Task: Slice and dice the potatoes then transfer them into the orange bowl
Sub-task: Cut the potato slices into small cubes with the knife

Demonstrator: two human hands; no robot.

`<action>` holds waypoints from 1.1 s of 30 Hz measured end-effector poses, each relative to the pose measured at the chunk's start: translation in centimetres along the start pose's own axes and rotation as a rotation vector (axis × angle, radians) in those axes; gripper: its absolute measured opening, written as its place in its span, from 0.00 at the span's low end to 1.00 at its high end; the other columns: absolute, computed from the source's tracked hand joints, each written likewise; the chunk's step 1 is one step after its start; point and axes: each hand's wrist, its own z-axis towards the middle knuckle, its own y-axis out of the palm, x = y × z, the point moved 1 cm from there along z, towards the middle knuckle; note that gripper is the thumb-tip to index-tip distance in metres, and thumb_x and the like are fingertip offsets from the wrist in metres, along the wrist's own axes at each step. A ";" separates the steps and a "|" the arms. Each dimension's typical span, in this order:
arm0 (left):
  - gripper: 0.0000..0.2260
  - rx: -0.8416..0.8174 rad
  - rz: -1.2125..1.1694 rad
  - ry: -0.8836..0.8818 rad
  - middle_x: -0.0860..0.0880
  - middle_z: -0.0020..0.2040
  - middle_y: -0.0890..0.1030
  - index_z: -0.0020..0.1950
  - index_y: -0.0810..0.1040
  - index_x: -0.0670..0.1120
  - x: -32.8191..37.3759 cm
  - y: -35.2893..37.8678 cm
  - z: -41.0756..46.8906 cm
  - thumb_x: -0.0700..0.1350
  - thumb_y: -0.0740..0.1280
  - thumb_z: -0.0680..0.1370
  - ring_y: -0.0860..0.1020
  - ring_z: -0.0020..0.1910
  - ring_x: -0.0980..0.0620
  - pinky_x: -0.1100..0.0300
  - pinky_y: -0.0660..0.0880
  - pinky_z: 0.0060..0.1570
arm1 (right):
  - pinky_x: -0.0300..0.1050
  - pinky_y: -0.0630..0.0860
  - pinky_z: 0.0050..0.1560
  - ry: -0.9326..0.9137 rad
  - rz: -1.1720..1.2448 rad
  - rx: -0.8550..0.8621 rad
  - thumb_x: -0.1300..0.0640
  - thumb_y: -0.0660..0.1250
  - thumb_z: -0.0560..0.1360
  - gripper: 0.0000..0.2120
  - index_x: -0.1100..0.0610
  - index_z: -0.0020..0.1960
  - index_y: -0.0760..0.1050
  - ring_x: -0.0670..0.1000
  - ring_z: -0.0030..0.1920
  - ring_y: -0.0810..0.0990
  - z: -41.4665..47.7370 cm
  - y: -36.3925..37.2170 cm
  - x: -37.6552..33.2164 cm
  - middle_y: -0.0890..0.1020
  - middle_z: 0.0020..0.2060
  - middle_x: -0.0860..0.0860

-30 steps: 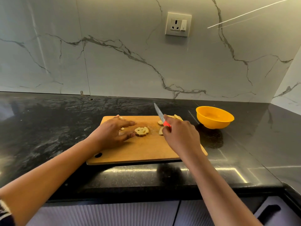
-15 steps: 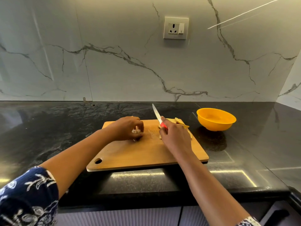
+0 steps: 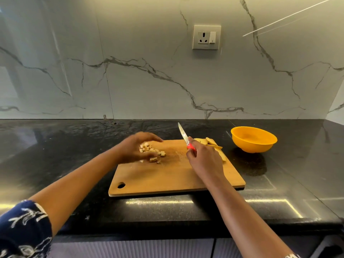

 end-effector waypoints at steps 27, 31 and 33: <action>0.06 0.351 -0.390 -0.289 0.58 0.53 0.79 0.53 0.78 0.56 -4.5 -0.4 -0.4 0.48 0.66 0.77 0.75 0.56 0.59 0.57 0.70 0.61 | 0.38 0.75 0.44 -0.019 0.007 -0.012 0.51 0.61 0.80 0.24 0.49 0.74 0.63 0.46 0.49 0.79 -0.1 0.2 0.3 0.82 0.53 0.50; 0.30 0.094 -0.077 -0.130 0.61 0.64 0.70 0.62 0.70 0.63 -2.5 1.0 -0.9 0.74 0.62 0.64 0.66 0.64 0.58 0.55 0.65 0.64 | 0.41 0.76 0.47 -0.027 0.014 -0.014 0.51 0.62 0.80 0.23 0.49 0.74 0.63 0.47 0.50 0.79 -0.1 0.3 0.1 0.82 0.54 0.50; 0.35 -0.003 0.140 -0.116 0.57 0.72 0.64 0.68 0.67 0.62 -2.2 1.9 0.1 0.75 0.58 0.64 0.61 0.70 0.56 0.52 0.61 0.67 | 0.41 0.77 0.48 -0.021 0.008 -0.018 0.51 0.62 0.80 0.23 0.50 0.74 0.63 0.47 0.50 0.79 -0.1 0.3 0.0 0.82 0.55 0.50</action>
